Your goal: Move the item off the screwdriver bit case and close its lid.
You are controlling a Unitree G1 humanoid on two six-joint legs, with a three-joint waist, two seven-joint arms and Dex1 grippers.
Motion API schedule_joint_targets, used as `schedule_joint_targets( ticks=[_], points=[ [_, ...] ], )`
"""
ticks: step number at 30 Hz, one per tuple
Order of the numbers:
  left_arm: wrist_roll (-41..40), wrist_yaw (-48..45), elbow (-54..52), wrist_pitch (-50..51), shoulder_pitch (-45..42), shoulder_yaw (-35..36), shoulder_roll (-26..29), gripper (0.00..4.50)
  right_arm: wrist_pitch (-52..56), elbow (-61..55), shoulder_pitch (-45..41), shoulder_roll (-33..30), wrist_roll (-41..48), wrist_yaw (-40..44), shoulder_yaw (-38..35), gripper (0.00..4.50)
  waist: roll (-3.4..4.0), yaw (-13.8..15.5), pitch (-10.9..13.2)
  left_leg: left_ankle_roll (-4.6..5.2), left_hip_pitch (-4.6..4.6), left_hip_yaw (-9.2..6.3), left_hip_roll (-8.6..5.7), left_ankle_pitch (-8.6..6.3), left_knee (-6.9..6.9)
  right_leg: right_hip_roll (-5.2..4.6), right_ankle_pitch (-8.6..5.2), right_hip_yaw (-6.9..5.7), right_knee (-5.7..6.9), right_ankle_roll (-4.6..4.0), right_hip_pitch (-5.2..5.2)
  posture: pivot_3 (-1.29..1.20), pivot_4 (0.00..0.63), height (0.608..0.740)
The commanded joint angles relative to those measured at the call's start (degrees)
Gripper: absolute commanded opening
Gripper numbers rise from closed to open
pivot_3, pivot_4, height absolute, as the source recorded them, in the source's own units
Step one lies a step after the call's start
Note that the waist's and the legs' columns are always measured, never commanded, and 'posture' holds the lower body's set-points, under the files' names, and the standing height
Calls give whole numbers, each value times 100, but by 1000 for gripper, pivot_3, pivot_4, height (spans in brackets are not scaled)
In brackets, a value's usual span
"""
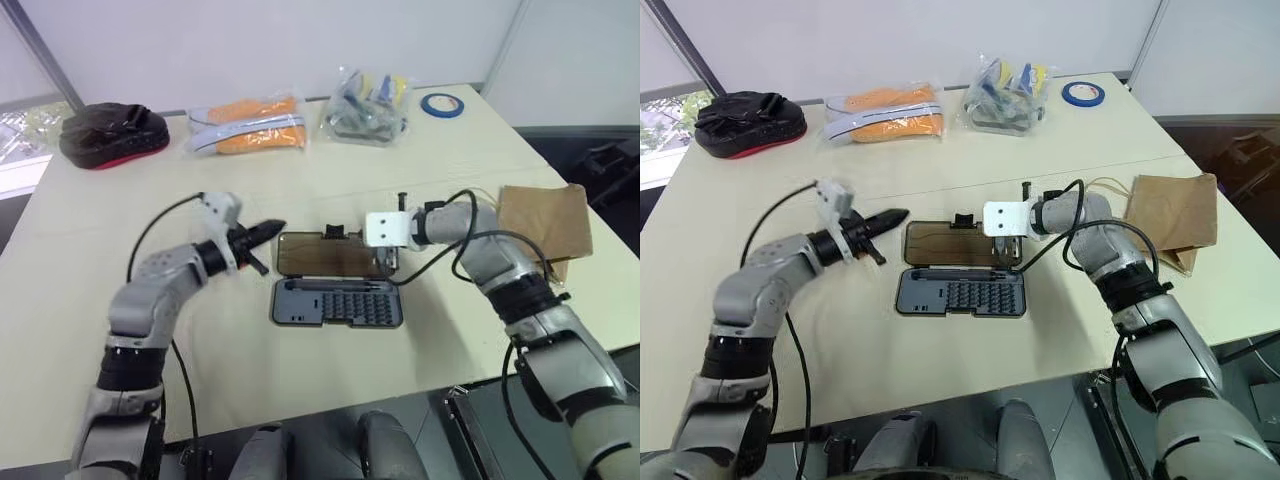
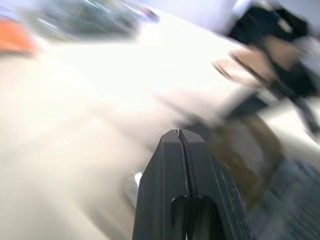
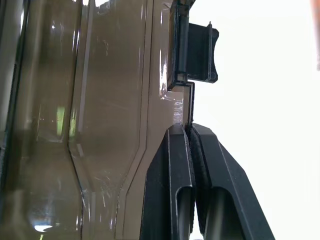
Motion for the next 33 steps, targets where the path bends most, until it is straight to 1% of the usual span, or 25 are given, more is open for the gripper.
schedule_joint_targets(
  ticks=[1, 4, 6, 13, 15, 18, 23, 26, 27, 29, 31, 33],
  points=[
    [-106, 88, 347, -119, -190, 380, 94, 0, 28, -646, 97, -13, -179, -301, -60, 27, 0, 1, 0, 0, 0, 0, 0, 0, -1, 0, 0, 0, 0, 0, 0, 0, 150, 740],
    [13, -9, 843, -234, -312, 429, 205, 0, -22, -1039, 203, 10, -315, -636, -136, 27, -2, 15, 1, 0, -2, -1, -3, 0, 0, -1, 0, 0, -1, 0, 0, 0, 150, 740],
    [149, -153, 1145, -370, -361, 292, 263, 0, 13, -1281, 306, 37, -319, -683, -140, 27, -3, 19, 2, -1, -5, -3, -3, 1, 2, -1, 0, -1, -1, 0, -1, 0, 150, 740],
    [784, -879, 2234, -1057, -450, -521, 127, 0, 210, -1866, 661, 88, -378, -836, -125, 27, -3, 24, 2, -1, -10, -1, -7, 1, 3, -1, 2, -2, -3, 3, -1, 0, 150, 740],
    [850, -1126, 2181, -1101, -388, -790, 34, 0, 252, -1942, 727, 72, -419, -856, -106, 27, -3, 22, 2, -1, -13, -1, -7, 1, 4, -1, 2, -5, -4, 4, -1, 0, 150, 740],
    [799, -1388, 1915, -978, -310, -990, -56, 0, 319, -1929, 728, 71, -461, -929, -131, 27, -3, 18, 2, -1, -17, 0, -7, 1, 4, -1, 2, -7, -4, 4, -3, 0, 150, 740],
    [639, -1530, 1460, -682, -223, -1025, -144, 0, 413, -1833, 669, 78, -443, -1005, -207, 27, -3, 16, 2, -1, -18, -1, -6, 1, 6, 0, 2, -7, -3, 4, -4, 0, 150, 740],
    [669, -1535, 1398, -637, -198, -1012, -141, 0, 507, -1886, 678, 92, -374, -962, -230, 27, -3, 24, 2, 0, -21, -1, -7, 1, 10, -1, 2, -7, -3, 4, -4, 0, 150, 740],
    [685, -1526, 1394, -634, -193, -1010, -140, 0, 553, -1916, 690, 78, -330, -897, -229, 300, -4, 24, 2, 0, -21, -2, -7, 1, 11, -1, 3, -7, -3, 5, -4, 0, 150, 740],
    [700, -1525, 1390, -634, -182, -1008, -133, 0, 760, -2003, 714, 67, -210, -731, -250, 986, -4, 24, 2, 0, -21, -2, -7, 1, 11, -1, 3, -7, -3, 5, -4, 0, 150, 740],
    [693, -1521, 1386, -625, -180, -998, -135, 0, 904, -2105, 700, 44, -96, -601, -285, 2087, -4, 24, 2, 0, -22, -2, -7, 1, 11, -1, 3, -7, -3, 5, -4, 0, 150, 740],
    [698, -1523, 1405, -638, -183, -995, -135, 0, 1149, -2196, 633, 5, 23, -425, -340, 3073, -3, 27, 2, 0, -23, -2, -7, 1, 11, -1, 3, -7, -3, 5, -4, 0, 150, 740]
  ],
)
